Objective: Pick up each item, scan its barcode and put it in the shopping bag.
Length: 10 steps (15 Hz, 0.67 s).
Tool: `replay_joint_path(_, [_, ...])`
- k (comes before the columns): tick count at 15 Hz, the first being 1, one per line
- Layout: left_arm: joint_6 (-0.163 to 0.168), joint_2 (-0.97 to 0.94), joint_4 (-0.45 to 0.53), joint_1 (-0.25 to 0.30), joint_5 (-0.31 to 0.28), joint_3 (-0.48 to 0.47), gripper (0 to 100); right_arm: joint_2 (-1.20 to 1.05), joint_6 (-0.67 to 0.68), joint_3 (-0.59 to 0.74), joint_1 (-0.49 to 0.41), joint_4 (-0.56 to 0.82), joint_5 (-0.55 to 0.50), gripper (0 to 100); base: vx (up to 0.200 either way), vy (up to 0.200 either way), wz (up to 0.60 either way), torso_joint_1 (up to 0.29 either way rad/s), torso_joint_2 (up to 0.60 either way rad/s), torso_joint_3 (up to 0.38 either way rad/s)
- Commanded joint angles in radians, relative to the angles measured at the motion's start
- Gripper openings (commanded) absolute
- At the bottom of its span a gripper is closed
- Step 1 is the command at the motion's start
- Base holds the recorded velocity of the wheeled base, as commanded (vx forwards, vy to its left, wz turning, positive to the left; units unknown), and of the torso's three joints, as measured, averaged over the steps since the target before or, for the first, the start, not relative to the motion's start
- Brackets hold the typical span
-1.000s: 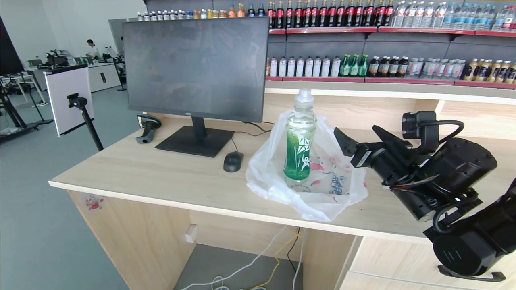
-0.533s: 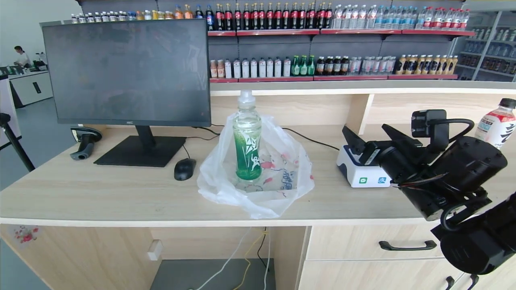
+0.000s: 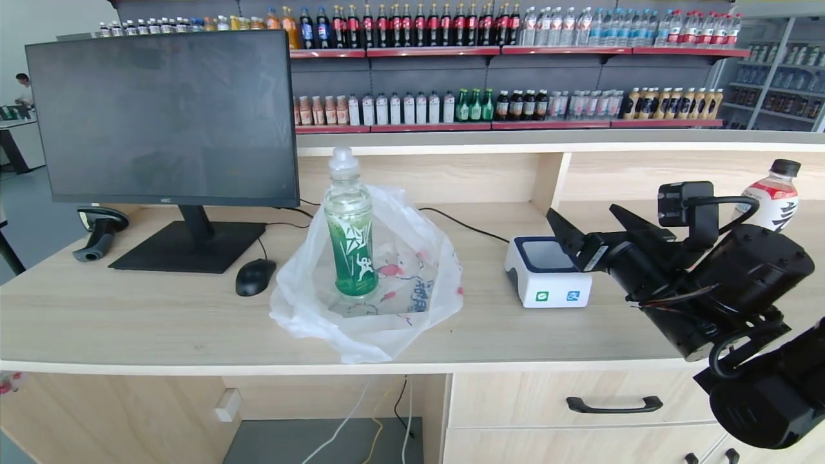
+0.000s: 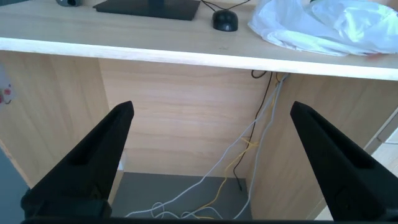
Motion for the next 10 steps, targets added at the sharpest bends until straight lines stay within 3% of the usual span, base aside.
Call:
replay_joint_path(1, [0.000, 0.001, 0.000, -0.001, 0.000, 0.000, 100, -0.014, 0.000, 0.019, 0.009, -0.002, 0.000, 100, 0.000, -0.200, 0.00, 0.002, 0.00, -0.002])
replay_joint_path(7, [-0.002, 0.000, 0.000, 0.001, 0.000, 0.000, 100, -0.021, -0.002, 0.028, 0.007, -0.002, 0.000, 100, 0.000, 0.000, 0.00, 0.000, 0.00, 0.000])
replay_joint_path(10, [-0.006, 0.000, -0.003, 0.001, 0.002, 0.000, 100, -0.023, 0.000, 0.034, 0.007, -0.002, 0.000, 100, -0.200, 0.000, 0.00, 0.002, 0.00, -0.001])
